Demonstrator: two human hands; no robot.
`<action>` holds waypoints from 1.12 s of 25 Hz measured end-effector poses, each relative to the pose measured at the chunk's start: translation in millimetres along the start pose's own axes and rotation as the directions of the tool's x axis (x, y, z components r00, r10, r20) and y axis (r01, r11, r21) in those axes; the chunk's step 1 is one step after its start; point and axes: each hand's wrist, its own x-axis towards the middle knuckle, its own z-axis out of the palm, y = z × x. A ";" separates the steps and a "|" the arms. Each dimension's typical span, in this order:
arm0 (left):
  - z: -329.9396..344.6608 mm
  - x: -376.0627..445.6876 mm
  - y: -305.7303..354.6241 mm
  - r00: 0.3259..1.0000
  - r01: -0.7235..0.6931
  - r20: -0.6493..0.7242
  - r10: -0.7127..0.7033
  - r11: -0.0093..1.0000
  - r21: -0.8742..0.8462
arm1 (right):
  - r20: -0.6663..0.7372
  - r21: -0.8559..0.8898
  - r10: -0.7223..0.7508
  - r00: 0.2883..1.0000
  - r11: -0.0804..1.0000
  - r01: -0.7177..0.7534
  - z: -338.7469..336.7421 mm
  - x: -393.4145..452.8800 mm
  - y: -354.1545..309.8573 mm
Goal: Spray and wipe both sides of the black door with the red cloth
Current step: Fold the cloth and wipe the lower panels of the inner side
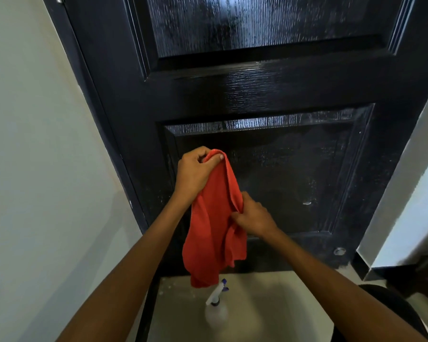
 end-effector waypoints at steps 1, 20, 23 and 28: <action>-6.0 2.3 0.5 0.999 0.028 -0.018 -0.029 0.998 -0.049 | -0.002 -0.056 0.026 1.000 0.998 -0.026 -6.1 3.1 4.4; -97.3 -11.5 -67.9 0.908 0.365 0.092 -0.409 0.664 -0.653 | -0.053 0.872 0.033 0.998 0.489 0.031 -134.1 20.6 51.5; -87.8 -11.5 -73.8 0.861 0.413 0.065 -0.504 0.620 -0.667 | -0.059 0.921 0.150 0.987 0.390 -0.004 -117.8 32.0 30.6; -22.1 -32.8 -41.3 0.860 0.453 -0.004 -0.511 0.766 -0.457 | -0.355 0.740 0.146 0.923 0.648 0.182 -51.9 39.5 -11.2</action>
